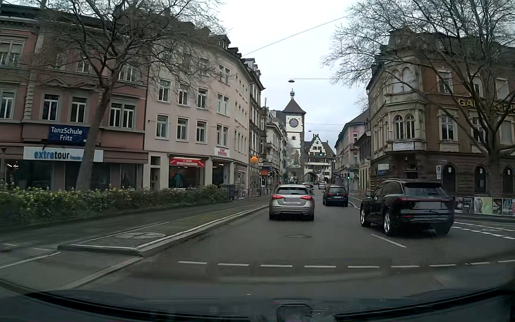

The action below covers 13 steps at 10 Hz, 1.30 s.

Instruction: Follow the waypoints while adhering to traffic rules and regulations

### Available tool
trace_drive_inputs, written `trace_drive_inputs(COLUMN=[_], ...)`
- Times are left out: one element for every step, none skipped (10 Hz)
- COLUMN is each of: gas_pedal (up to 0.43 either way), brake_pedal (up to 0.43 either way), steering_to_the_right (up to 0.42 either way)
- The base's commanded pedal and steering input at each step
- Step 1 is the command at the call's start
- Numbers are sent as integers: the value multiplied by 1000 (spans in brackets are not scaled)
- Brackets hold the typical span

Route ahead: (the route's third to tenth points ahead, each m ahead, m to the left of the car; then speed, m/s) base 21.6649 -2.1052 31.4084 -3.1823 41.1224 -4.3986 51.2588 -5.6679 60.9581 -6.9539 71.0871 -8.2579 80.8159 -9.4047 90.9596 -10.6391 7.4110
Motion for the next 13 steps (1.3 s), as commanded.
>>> trace_drive_inputs(gas_pedal=[157, 157, 157, 157, 98, 87, 79, 59, 59, 59, 59, 59, 59], brake_pedal=[0, 0, 0, 0, 0, 0, 0, 0, 0, 0, 0, 0, 0], steering_to_the_right=[13, 18, 20, 22, 25, 27, 28, 28, 28, 28, 28, 28, 28])
